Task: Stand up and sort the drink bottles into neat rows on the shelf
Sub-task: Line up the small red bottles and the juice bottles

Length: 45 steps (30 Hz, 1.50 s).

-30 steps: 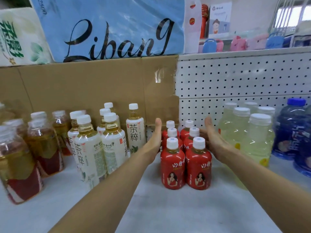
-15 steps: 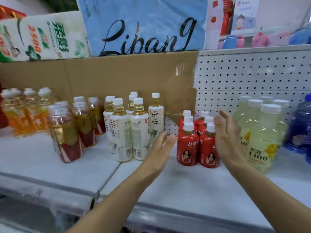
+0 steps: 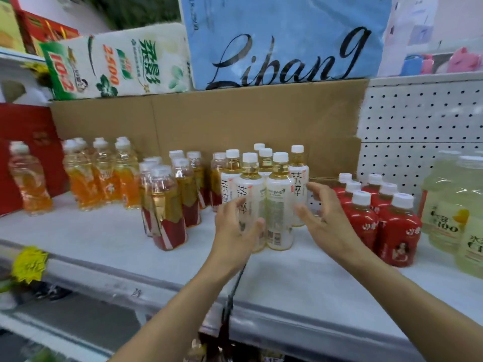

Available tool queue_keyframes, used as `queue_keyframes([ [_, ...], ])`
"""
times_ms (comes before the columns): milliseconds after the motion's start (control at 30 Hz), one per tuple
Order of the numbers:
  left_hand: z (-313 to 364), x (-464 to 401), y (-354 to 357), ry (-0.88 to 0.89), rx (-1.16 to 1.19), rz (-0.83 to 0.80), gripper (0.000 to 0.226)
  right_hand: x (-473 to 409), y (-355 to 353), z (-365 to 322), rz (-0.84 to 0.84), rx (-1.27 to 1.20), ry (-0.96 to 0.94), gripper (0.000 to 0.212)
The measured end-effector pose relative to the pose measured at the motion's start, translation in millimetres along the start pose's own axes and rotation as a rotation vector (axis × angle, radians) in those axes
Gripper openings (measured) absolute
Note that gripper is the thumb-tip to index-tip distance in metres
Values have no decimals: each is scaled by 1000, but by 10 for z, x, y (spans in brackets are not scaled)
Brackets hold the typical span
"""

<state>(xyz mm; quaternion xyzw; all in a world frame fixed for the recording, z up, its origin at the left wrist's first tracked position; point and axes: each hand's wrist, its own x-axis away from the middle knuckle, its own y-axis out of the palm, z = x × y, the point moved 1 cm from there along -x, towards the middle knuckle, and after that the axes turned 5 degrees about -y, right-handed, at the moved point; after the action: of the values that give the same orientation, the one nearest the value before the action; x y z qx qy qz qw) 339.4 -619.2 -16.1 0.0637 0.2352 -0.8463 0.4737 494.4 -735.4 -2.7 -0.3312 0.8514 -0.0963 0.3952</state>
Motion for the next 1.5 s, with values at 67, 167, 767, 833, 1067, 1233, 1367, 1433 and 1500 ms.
queue_keyframes([
  [67, -36, -80, -158, -13, -8, -32, 57, -69, 195, -60, 6, -52, 63, 58],
  [167, -118, -210, -344, 4, 9, -108, 59, -161, 447, -158, 43, -175, 131, 67],
  [767, -273, -1087, -421, -139, 391, -360, 73, -379, 626, -116, 156, -150, 317, 82],
  [833, -210, -1148, -399, -141, 379, -356, 106, -461, 607, -142, 160, -158, 284, 79],
  [1067, -248, -1295, -298, -151, 260, -307, 67, -637, 564, -162, 136, -179, 258, 55],
  [1233, -165, -1356, -365, -134, 178, -333, 73, -700, 490, -183, 106, -156, 203, 41],
  [1367, 152, -1448, -657, 112, -15, -277, 65, -900, 461, -311, 229, -86, 97, 54],
  [1433, 303, -1629, -912, 218, -207, -172, 59, -997, 466, -381, 253, 33, 31, 56],
  [1500, 361, -1910, -1181, 199, -431, -42, 56, -1083, 491, -433, 255, 145, -34, 58],
])
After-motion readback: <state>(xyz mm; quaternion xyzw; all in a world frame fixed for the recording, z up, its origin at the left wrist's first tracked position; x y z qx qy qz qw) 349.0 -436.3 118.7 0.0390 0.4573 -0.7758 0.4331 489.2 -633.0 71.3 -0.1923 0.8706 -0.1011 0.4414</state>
